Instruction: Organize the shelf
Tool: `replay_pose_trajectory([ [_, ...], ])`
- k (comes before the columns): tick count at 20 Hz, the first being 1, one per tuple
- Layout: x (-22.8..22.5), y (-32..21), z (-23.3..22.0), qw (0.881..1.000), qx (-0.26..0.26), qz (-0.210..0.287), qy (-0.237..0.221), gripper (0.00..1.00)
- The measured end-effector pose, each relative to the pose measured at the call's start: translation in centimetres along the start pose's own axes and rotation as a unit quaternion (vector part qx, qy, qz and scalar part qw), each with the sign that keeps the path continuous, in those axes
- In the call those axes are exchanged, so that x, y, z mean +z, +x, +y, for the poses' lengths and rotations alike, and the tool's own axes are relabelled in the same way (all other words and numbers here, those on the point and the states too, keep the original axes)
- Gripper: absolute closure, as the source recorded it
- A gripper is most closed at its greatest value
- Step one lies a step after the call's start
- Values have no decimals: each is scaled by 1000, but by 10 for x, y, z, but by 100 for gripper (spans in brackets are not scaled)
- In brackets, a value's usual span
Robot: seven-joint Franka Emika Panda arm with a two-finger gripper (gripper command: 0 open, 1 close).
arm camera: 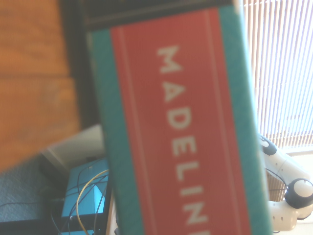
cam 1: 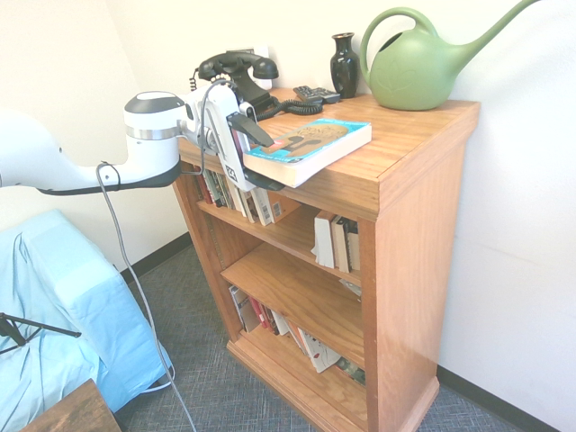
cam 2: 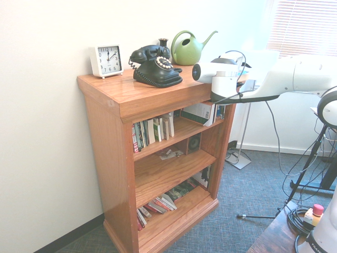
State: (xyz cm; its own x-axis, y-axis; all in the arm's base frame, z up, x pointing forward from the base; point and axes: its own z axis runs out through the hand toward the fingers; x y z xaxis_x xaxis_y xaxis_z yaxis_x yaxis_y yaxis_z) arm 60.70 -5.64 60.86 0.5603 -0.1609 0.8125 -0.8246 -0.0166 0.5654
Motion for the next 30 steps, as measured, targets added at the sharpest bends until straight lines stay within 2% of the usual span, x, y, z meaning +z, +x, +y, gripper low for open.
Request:
replay_pose_trajectory([
  [11,-3,2,-4,997,-75,-3,20,100],
  [25,-1,3,-4,997,-77,-2,22,100],
  [30,-3,8,3,998,-46,-3,34,100],
])
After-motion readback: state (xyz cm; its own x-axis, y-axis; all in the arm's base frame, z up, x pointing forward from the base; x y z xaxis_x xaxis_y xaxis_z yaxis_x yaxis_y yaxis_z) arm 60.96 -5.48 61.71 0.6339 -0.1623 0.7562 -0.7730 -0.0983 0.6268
